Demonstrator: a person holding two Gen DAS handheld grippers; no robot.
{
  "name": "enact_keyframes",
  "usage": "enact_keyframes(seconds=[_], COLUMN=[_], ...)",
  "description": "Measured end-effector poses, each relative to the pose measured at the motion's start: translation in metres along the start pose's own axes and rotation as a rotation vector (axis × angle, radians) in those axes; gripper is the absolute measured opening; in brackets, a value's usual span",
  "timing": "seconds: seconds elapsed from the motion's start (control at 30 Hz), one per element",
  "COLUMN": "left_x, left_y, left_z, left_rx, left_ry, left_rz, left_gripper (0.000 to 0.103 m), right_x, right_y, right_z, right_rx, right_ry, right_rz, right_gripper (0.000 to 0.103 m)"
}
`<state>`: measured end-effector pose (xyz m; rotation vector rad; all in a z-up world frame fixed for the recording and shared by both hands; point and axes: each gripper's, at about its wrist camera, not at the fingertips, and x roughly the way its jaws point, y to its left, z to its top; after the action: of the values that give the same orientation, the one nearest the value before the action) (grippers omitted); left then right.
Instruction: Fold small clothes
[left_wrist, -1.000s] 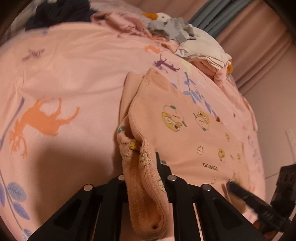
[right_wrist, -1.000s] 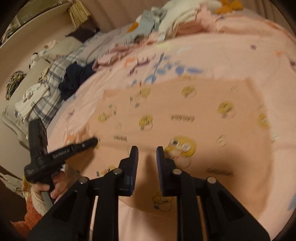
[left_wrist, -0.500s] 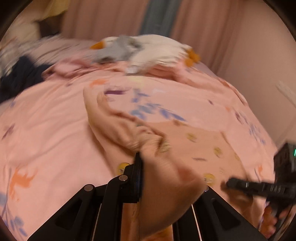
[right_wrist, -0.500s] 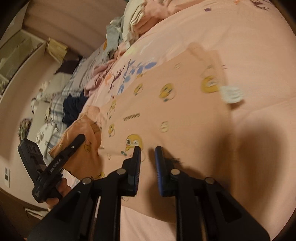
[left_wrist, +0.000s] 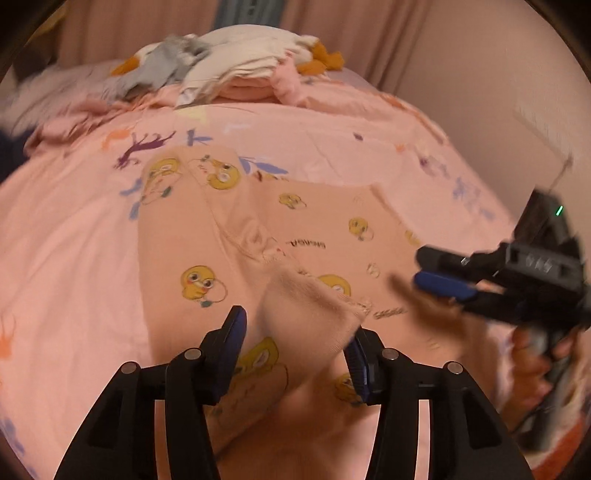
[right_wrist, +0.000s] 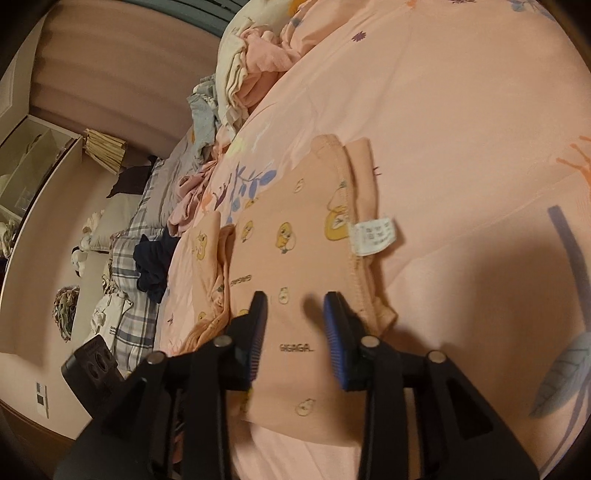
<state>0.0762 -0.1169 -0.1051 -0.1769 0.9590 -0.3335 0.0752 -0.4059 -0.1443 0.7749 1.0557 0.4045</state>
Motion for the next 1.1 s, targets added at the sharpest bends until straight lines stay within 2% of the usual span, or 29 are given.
enact_keyframes(seconds=[0.07,0.1,0.2,0.27,0.4,0.43,0.5,0.6,0.73,0.83,0.9,1.0,1.07,1.1], left_x=[-0.009,-0.013,-0.024,-0.027,-0.018,-0.011,-0.008,-0.012,-0.011,-0.010,-0.010,-0.008,-0.009,-0.010], left_y=[-0.001,0.001,0.006,0.012,0.027,0.030,0.031,0.028,0.035,0.035,0.032,0.032,0.029,0.027], left_z=[-0.003,-0.004,-0.014,-0.025,-0.039,-0.040,-0.043,-0.046,-0.050,-0.051,-0.052,-0.054,-0.056,-0.057], left_rx=[-0.015,-0.020,-0.023,-0.011,-0.061,-0.087,-0.095,-0.045,-0.081,-0.067,-0.039,-0.020,-0.017,-0.016], left_ry=[-0.006,-0.006,0.003,0.018,0.061,0.106,0.141,0.132,0.128,0.118,0.108,0.093,0.082,0.078], left_rz=[0.008,0.014,0.036,0.043,0.046,0.029,-0.021,-0.057,-0.090,-0.097,-0.085,-0.060,-0.043,-0.034], left_gripper=[0.058,0.065,0.066,0.066,0.066,0.066,0.066,0.066,0.066,0.066,0.066,0.066,0.066,0.066], right_x=[0.002,0.003,0.012,0.024,0.053,0.061,0.076,0.092,0.110,0.128,0.142,0.156,0.157,0.156], right_y=[0.004,0.007,0.020,0.030,0.040,0.043,0.049,0.062,0.079,0.086,0.090,0.092,0.089,0.086], right_z=[0.001,0.003,0.004,0.005,0.008,0.007,0.007,0.010,0.025,0.030,0.028,0.025,0.023,0.023], right_rx=[-0.011,-0.022,-0.047,-0.051,-0.036,-0.035,-0.034,-0.083,-0.153,-0.193,-0.214,-0.234,-0.226,-0.215], right_ry=[0.022,0.036,0.076,0.111,0.188,0.212,0.247,0.269,0.270,0.308,0.331,0.358,0.349,0.342], right_rz=[0.016,0.033,0.085,0.130,0.168,0.173,0.180,0.139,0.117,0.144,0.125,0.117,0.122,0.132], right_gripper=[0.052,0.053,0.059,0.069,0.069,0.069,0.069,0.069,0.069,0.063,0.057,0.036,0.014,0.014])
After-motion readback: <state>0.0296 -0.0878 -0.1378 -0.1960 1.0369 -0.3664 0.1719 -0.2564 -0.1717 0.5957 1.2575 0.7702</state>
